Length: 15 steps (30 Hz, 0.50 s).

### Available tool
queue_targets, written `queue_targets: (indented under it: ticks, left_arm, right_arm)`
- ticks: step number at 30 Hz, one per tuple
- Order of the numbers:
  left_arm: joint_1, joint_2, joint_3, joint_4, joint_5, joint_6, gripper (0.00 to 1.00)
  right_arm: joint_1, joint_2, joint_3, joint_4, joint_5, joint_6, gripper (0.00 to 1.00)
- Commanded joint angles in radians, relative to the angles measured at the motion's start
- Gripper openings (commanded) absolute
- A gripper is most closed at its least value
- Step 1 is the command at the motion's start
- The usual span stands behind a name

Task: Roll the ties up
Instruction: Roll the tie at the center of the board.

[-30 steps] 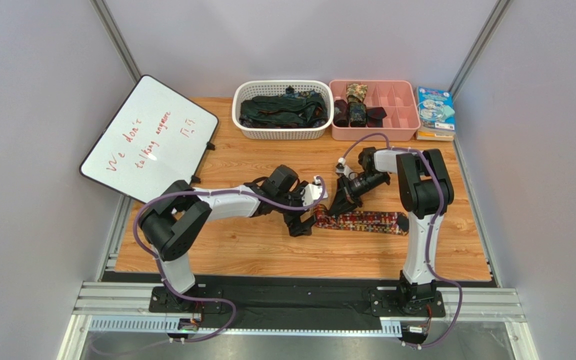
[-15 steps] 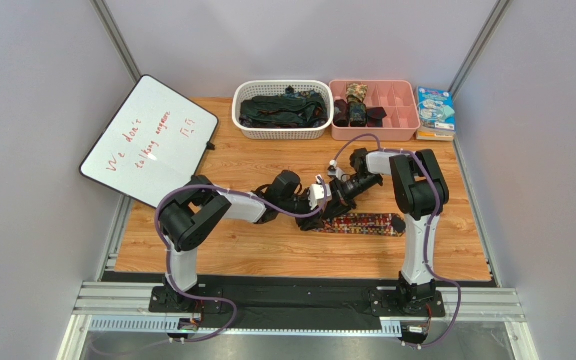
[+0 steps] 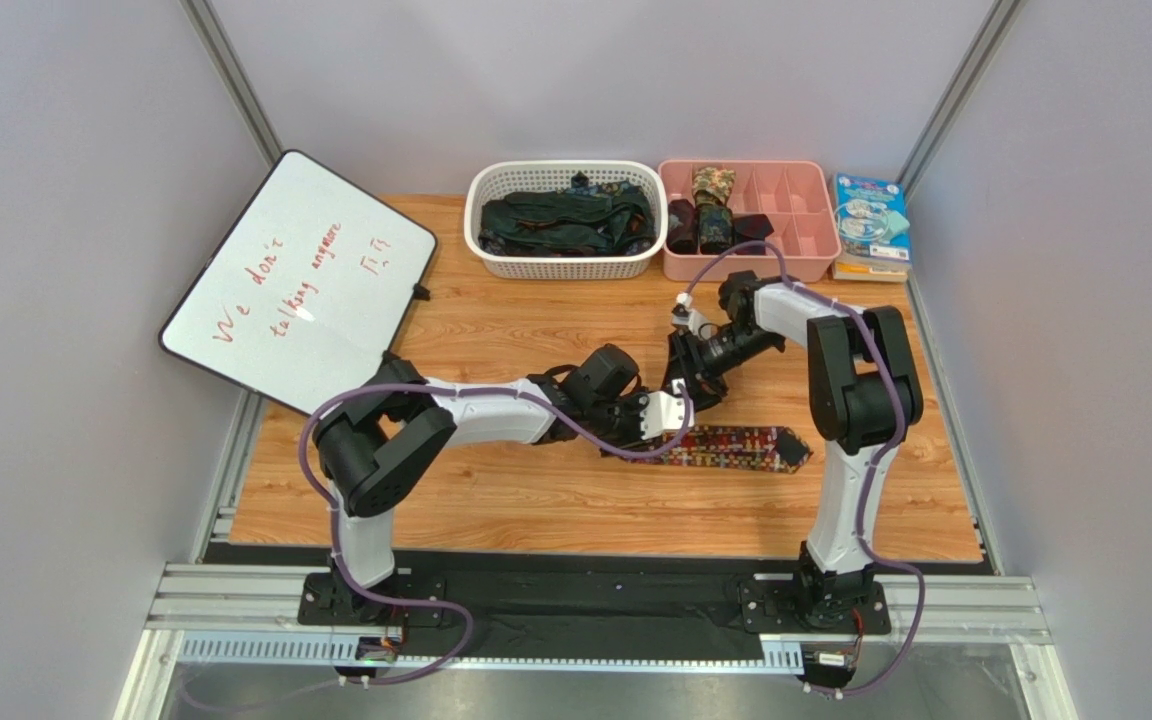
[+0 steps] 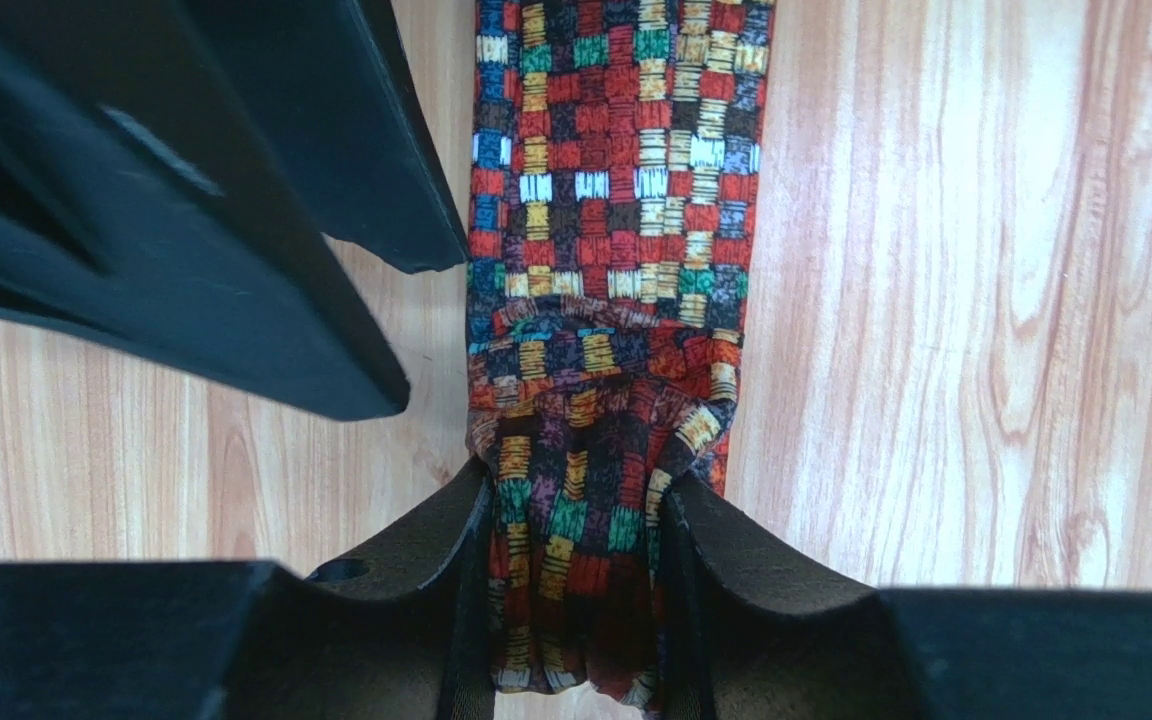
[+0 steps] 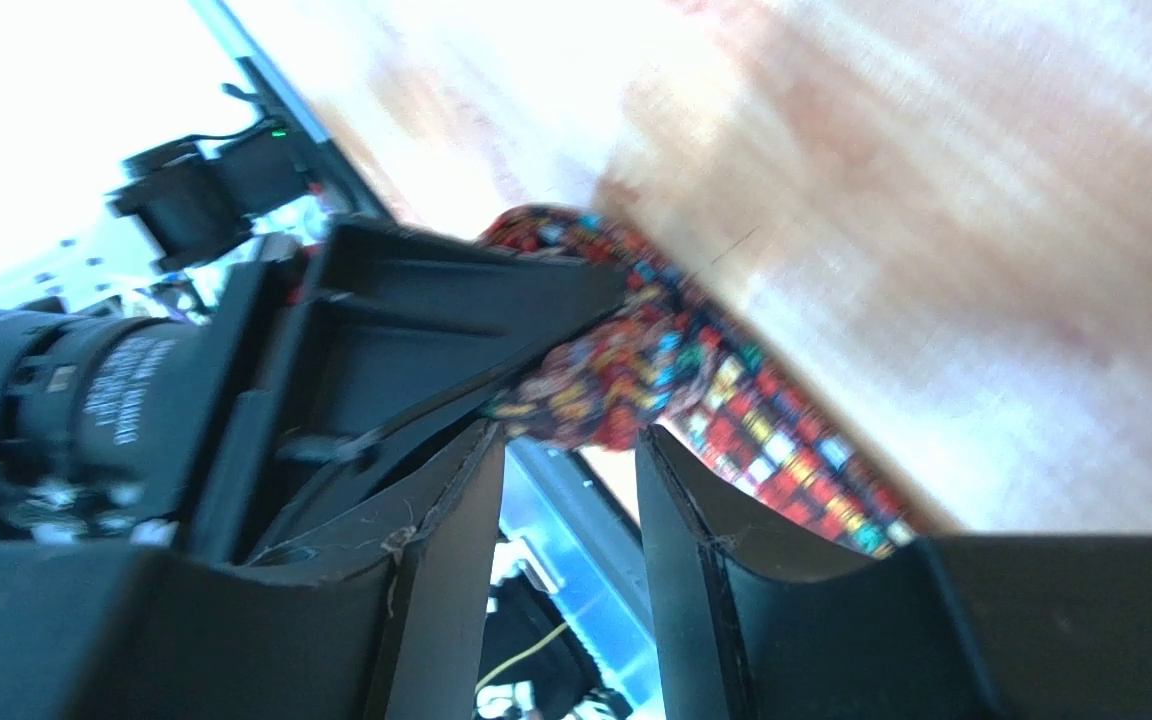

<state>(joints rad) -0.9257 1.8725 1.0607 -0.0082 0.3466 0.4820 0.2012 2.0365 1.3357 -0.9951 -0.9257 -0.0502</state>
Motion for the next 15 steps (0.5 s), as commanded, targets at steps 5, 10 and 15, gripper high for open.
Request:
queue_targets:
  ticks: [5, 10, 15]
  left_arm:
    - [-0.018, 0.12, 0.14, -0.277, -0.107, -0.025, 0.47]
    - [-0.019, 0.128, 0.156, -0.283, -0.094, -0.042, 0.47]
    - [-0.019, 0.125, 0.148, -0.274, -0.083, -0.062, 0.51]
  right_arm:
    - [0.012, -0.007, -0.081, 0.033, -0.142, 0.032, 0.47]
    - [0.017, 0.004, -0.131, 0.136, -0.122, 0.044, 0.47]
    - [0.024, 0.028, -0.142, 0.214, -0.011, 0.093, 0.25]
